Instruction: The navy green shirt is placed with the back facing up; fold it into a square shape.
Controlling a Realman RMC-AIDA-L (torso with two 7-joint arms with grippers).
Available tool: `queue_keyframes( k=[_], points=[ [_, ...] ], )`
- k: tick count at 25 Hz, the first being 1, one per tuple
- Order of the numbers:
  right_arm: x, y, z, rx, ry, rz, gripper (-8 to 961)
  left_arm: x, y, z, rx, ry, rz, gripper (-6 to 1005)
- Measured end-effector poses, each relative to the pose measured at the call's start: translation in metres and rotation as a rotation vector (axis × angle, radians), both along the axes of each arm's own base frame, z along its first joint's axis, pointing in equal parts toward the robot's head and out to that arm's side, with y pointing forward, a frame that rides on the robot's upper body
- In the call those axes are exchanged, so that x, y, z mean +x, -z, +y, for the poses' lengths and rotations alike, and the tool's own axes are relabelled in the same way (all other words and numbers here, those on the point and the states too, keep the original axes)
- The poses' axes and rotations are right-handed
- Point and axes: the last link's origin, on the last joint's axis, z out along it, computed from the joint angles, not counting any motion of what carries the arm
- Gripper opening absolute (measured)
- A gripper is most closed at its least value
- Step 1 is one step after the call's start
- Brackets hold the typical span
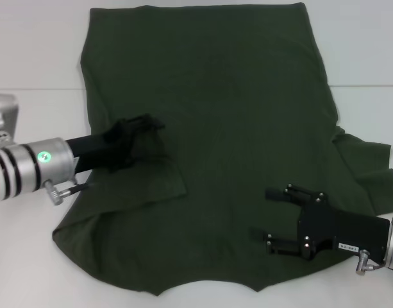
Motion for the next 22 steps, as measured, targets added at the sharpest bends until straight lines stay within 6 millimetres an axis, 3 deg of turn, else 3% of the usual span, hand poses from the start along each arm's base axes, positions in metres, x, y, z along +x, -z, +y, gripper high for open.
queue_keyframes(
  k=[9,17,22],
  points=[
    [-0.001,0.0,0.0,0.001,-0.004,0.005,883,-0.032,-0.02,0.003,0.133,-0.106,0.06,828],
    [0.001,0.0,-0.002,0.0,0.002,0.006,883,-0.019,-0.013,0.018,0.162,-0.076,0.128,827],
    [0.001,0.0,-0.002,0.003,0.005,0.008,882,0.004,0.003,0.027,0.129,-0.028,0.126,827]
  ],
)
